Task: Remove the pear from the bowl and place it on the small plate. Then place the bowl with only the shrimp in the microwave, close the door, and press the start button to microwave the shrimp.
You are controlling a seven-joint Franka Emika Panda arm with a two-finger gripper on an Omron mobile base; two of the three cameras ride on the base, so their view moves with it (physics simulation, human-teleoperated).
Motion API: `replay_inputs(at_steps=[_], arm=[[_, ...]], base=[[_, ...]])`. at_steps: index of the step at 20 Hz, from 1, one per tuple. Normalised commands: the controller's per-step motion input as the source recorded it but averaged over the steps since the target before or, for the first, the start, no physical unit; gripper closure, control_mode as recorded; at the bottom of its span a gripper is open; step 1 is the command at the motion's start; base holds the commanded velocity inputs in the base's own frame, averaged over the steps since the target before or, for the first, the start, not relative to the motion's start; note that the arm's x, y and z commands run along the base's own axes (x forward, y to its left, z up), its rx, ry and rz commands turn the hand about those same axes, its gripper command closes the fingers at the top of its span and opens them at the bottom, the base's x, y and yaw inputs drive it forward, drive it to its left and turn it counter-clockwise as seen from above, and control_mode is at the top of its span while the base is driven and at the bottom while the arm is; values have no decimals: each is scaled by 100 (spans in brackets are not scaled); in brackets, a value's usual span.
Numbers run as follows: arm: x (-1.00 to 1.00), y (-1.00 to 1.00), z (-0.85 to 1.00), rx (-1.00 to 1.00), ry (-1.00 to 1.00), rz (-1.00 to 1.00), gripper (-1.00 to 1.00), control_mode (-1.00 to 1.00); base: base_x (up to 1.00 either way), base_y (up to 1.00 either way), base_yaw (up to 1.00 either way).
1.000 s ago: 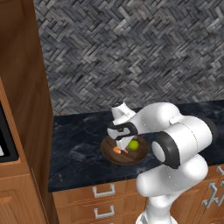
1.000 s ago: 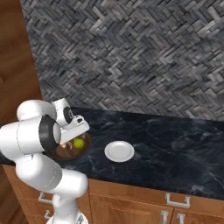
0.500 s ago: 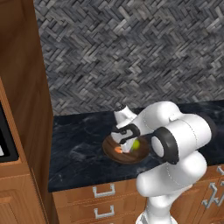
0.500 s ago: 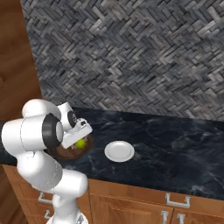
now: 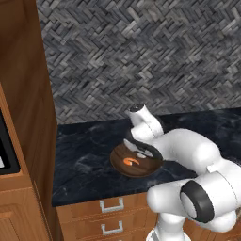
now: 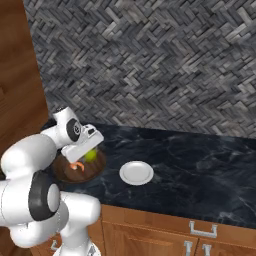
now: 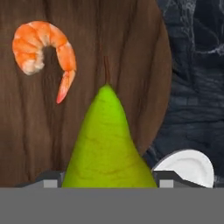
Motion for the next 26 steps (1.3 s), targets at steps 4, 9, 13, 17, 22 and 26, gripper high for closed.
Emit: replay_inputs(at_steps=[4,9,13,17,22,26], arm=[[-32,-92,93,19,-2,0,100,-100],[-2,-100,54,39,10,-4,100,-100],[14,-100,6,40,18,0,100,-100],[49,-72,-62,18,28,0,100,-100],[53,-20,-67,1,21,0,100,-100],[32,-2,-28,0,8,0,100,-100]], base=[[0,0,0],[0,0,0],[0,0,0],[0,0,0],[0,0,0],[0,0,0]])
